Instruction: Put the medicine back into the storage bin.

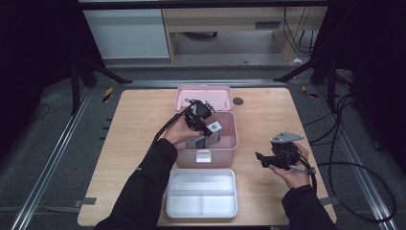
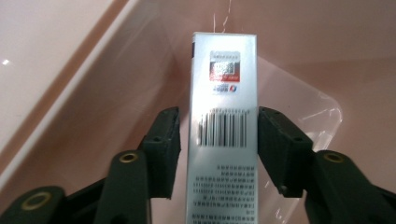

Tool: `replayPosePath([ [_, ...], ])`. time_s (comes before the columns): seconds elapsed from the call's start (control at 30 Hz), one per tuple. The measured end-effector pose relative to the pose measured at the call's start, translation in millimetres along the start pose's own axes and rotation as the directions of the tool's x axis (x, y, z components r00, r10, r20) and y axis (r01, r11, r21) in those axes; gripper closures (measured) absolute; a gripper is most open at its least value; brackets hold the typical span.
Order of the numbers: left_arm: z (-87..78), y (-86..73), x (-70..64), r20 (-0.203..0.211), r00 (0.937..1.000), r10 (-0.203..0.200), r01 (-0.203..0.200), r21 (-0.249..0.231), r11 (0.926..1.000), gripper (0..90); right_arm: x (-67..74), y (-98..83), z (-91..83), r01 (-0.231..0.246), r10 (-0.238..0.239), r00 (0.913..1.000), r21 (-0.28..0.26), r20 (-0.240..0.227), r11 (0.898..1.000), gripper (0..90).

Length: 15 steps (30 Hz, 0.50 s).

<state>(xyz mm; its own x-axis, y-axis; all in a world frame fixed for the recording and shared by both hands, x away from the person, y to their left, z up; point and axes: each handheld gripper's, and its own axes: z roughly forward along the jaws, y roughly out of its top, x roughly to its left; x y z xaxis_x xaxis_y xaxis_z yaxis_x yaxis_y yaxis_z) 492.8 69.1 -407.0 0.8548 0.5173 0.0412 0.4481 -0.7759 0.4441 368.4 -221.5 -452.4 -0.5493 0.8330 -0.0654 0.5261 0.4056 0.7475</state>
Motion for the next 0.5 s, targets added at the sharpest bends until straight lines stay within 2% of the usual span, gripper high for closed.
replayPosePath([
  [0.17, -22.2, -1.4, -3.1, -0.025, 0.9995, 0.019, -0.020, -0.047, 0.9987, 47.8, 0.0, 0.8, -1.2, -0.002, 0.002, 1.0000, -0.009, 0.002, 1.000, 26.3],
  [0.3, -47.5, -6.3, -8.0, -0.047, 0.9987, 0.019, -0.024, -0.094, 0.9953, 46.6, 0.0, 1.9, -2.6, -0.004, 0.004, 1.0000, -0.016, -0.001, 1.000, 26.7],
  [0.37, -62.4, -10.4, -10.4, -0.070, 0.9972, 0.025, -0.033, -0.119, 0.9924, 46.0, 0.4, 2.4, -3.4, -0.006, 0.006, 1.0000, -0.017, -0.002, 1.000, 26.8],
  [0.47, -85.9, -19.4, -13.6, -0.094, 0.9956, 0.007, -0.022, -0.160, 0.9870, 45.3, 0.8, 3.6, -4.8, -0.003, 0.003, 1.0000, -0.023, -0.004, 1.000, 27.7],
  [0.5, -95.0, -24.5, -14.5, -0.101, 0.9949, -0.004, -0.015, -0.185, 0.9826, 44.9, 0.9, 4.0, -5.0, -0.003, 0.003, 1.0000, -0.025, -0.003, 1.000, 28.4],
])
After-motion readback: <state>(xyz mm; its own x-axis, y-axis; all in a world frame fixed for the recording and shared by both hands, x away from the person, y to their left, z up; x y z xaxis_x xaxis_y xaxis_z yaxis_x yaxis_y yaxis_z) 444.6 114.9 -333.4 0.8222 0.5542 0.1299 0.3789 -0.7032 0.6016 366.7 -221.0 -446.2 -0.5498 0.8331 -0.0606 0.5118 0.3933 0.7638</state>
